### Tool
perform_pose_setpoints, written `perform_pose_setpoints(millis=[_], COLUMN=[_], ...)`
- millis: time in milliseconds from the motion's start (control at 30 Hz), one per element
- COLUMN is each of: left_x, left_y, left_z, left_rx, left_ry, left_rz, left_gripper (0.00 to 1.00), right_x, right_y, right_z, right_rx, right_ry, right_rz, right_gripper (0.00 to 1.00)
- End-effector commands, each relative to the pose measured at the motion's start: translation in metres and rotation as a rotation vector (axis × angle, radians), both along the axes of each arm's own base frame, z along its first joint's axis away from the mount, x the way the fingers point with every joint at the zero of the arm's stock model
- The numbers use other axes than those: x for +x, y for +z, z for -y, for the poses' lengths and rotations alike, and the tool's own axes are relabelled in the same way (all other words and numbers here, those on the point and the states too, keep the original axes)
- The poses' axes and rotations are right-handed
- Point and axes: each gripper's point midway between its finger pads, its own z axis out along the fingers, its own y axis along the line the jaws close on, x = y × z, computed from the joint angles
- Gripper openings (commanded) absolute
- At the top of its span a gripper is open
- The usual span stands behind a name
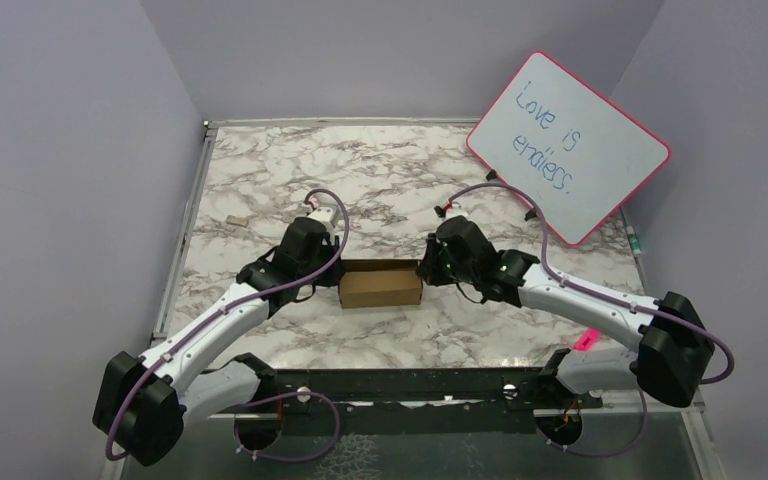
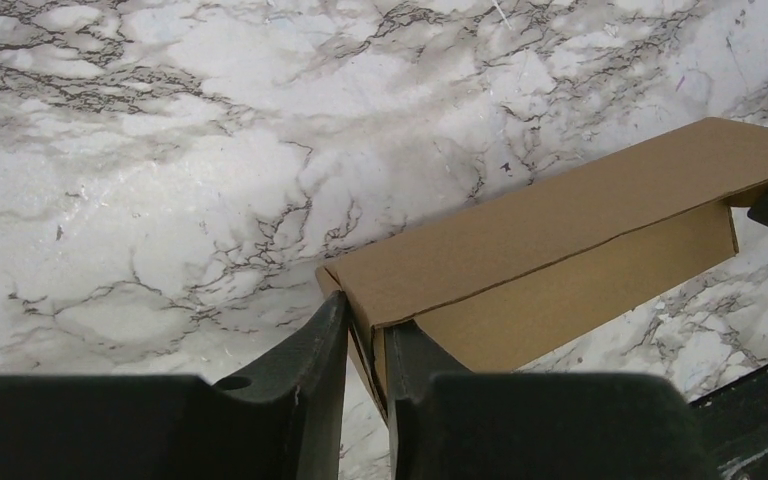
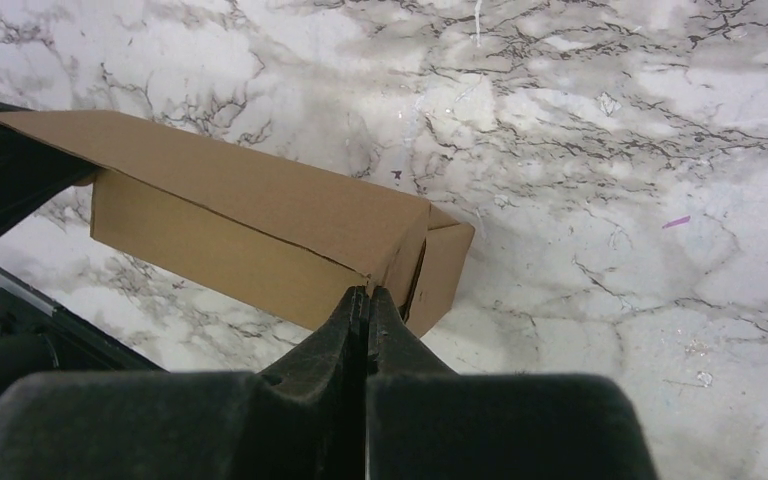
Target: Fold the paper box
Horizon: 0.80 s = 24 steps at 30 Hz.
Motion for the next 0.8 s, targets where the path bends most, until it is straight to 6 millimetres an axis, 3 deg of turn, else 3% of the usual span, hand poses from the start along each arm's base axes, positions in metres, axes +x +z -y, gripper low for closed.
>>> perform_pose_setpoints(millis=[0, 167, 467, 633, 767], left_x=[-0.012, -0.015, -0.018, -0.017, -0.018], left_y=[0.004, 0.008, 0.036, 0.041, 0.039], left_z=[0.014, 0.007, 0.002, -0.006, -0.004], left_rx=[-0.084, -0.113, -0.125, -0.077, -0.076], left_ry=[0.029, 0.083, 0.077, 0.090, 0.082], left_rz=[0.012, 0.045, 0.090, 0.094, 0.074], left_gripper=[0.19, 0.25, 0.40, 0.40, 0.30], right_x=[-0.009, -0.007, -0.009, -0.008, -0.004], right_y=[-0.011, -0.013, -0.014, -0.014, -0.013], right_z=[-0.010, -0.007, -0.008, -0.005, 0.001], right_rx=[0.037, 0.029, 0.040, 0.038, 0.033], right_ry=[0.013, 0.000, 0.021, 0.002, -0.043], right_rz=[-0.018, 0.003, 0.010, 0.014, 0.023], right_gripper=[0.04, 0.04, 0.06, 0.06, 0.06])
